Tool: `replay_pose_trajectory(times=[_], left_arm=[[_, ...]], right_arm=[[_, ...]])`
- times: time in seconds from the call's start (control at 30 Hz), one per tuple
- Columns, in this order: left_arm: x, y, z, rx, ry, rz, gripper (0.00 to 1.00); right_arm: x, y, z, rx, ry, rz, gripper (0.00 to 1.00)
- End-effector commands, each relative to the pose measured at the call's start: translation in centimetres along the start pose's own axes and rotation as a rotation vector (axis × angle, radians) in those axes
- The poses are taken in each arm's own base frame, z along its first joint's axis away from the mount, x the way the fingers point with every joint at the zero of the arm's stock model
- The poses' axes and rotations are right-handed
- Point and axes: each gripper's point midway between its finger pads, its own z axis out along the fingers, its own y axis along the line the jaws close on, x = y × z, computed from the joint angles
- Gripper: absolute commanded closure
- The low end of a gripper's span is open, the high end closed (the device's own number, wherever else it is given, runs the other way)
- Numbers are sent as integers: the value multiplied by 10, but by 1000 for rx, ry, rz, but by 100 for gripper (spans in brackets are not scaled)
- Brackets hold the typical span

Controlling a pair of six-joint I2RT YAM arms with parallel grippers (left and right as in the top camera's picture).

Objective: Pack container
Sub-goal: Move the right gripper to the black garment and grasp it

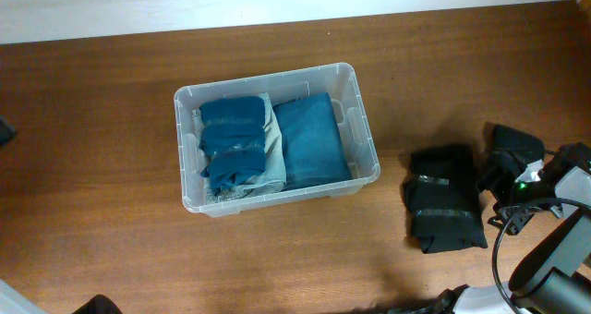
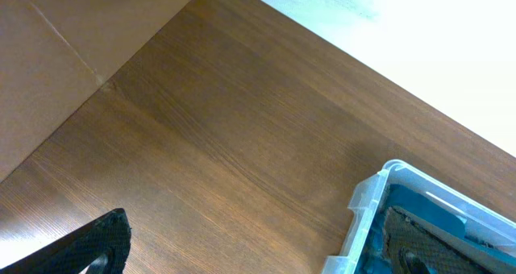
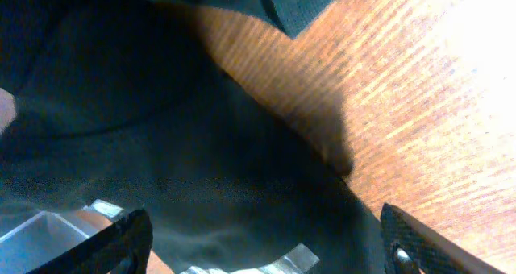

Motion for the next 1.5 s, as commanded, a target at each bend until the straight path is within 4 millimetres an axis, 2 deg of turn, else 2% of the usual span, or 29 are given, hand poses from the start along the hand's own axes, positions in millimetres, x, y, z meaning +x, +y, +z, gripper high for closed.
replay_pose_trajectory(times=[0.0,0.17,0.37,0.5,0.7,1.0,1.07,1.17,1.2,1.27,1.3,1.37,1.4,1.47], left_arm=[[-1,1,0,0,-3,-9,0],[-1,1,0,0,-3,-9,0],[-1,1,0,0,-3,-9,0],[-1,1,0,0,-3,-9,0],[-1,1,0,0,-3,-9,0],[-1,1,0,0,-3,-9,0],[-1,1,0,0,-3,-9,0],[-1,1,0,0,-3,-9,0],[-1,1,0,0,-3,-9,0],[-1,1,0,0,-3,-9,0],[-1,1,0,0,-3,-9,0],[-1,1,0,0,-3,-9,0],[-1,1,0,0,-3,-9,0],[-1,1,0,0,-3,-9,0]], right_arm=[[-3,5,0,-24,-17,-4,17],[-20,-5,-5,-10,-85,36,16],[-40,17,-18,-221,-157,20,16],[-32,-2,-14,-116,-131,30,14],[-22,5,-3,-110,-102,-68,14],[0,7,35,-107,-68,-149,13],[7,13,38,-156,-54,-188,13],[21,32,39,-286,-20,-235,14],[23,32,39,-292,-15,-231,16],[26,32,41,-293,-5,-219,27],[27,31,41,-290,-1,-215,39],[27,30,41,-290,-1,-198,51],[24,31,41,-291,-7,-179,66],[21,32,41,-294,-16,-145,71]])
